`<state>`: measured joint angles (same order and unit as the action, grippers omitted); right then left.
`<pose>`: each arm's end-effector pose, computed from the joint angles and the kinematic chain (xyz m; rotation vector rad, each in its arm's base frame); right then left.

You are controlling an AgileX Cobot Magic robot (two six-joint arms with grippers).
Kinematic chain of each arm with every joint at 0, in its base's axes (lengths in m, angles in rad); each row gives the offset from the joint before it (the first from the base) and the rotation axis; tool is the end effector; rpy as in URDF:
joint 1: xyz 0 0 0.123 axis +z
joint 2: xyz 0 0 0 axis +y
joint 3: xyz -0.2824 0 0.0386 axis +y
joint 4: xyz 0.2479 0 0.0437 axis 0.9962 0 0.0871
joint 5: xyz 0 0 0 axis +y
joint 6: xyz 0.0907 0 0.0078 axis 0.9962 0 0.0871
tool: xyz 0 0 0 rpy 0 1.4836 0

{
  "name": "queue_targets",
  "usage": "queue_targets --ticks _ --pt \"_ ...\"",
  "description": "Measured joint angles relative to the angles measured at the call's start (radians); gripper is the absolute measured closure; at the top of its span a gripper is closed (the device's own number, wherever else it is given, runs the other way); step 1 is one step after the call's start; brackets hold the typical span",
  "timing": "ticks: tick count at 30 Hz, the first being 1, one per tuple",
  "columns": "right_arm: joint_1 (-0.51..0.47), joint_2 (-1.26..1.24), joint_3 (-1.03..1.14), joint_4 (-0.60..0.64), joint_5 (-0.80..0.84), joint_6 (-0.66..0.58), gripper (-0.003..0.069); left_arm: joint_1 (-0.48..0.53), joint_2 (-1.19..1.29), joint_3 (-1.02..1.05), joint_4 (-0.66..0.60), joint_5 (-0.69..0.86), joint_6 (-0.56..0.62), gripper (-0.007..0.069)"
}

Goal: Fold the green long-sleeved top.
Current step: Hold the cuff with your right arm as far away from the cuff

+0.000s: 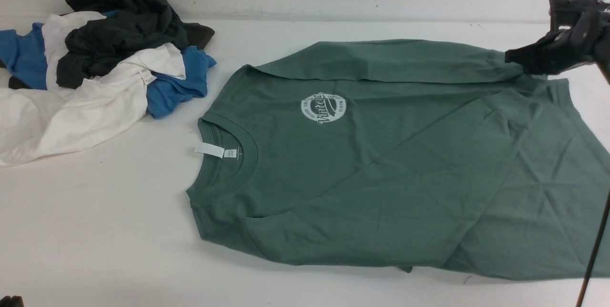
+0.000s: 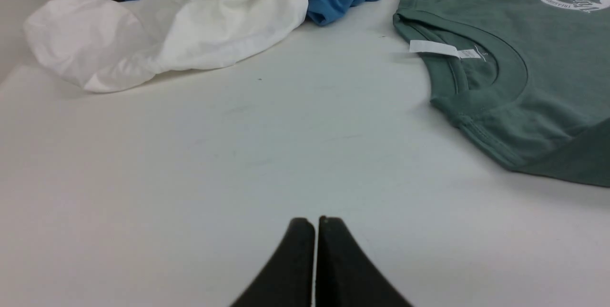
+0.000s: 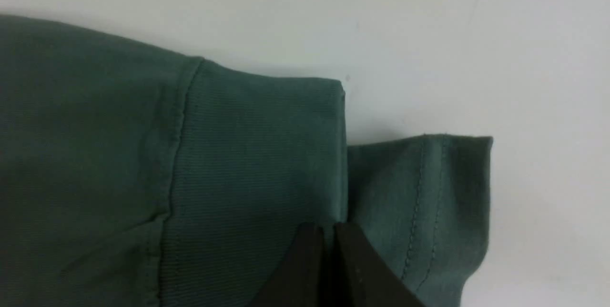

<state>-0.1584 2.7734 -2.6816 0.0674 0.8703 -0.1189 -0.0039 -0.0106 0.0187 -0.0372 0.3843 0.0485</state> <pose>0.5799 -0.0879 0.1396 0.0785 2.4422 -0.0410 0.0522 -0.0015 0.1728 0.0264 1.8755 -0.0061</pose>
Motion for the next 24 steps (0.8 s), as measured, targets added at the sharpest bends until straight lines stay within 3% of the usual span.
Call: queue_targets --ticks 5,16,21,24 --pt "0.000 0.000 -0.045 -0.095 0.091 0.062 0.0654 0.000 0.000 0.000 0.000 0.000 0.000 0.0625" --pt "0.001 -0.002 -0.084 -0.117 0.061 0.112 0.0637 0.000 0.000 0.000 0.000 0.000 0.000 0.0625" --pt "0.001 0.016 -0.084 -0.125 0.057 0.119 0.0529 0.000 0.000 0.000 0.000 0.000 0.000 0.0625" --pt "0.001 0.032 -0.084 -0.131 0.058 0.136 0.0409 0.000 0.000 0.000 0.000 0.000 0.000 0.0625"
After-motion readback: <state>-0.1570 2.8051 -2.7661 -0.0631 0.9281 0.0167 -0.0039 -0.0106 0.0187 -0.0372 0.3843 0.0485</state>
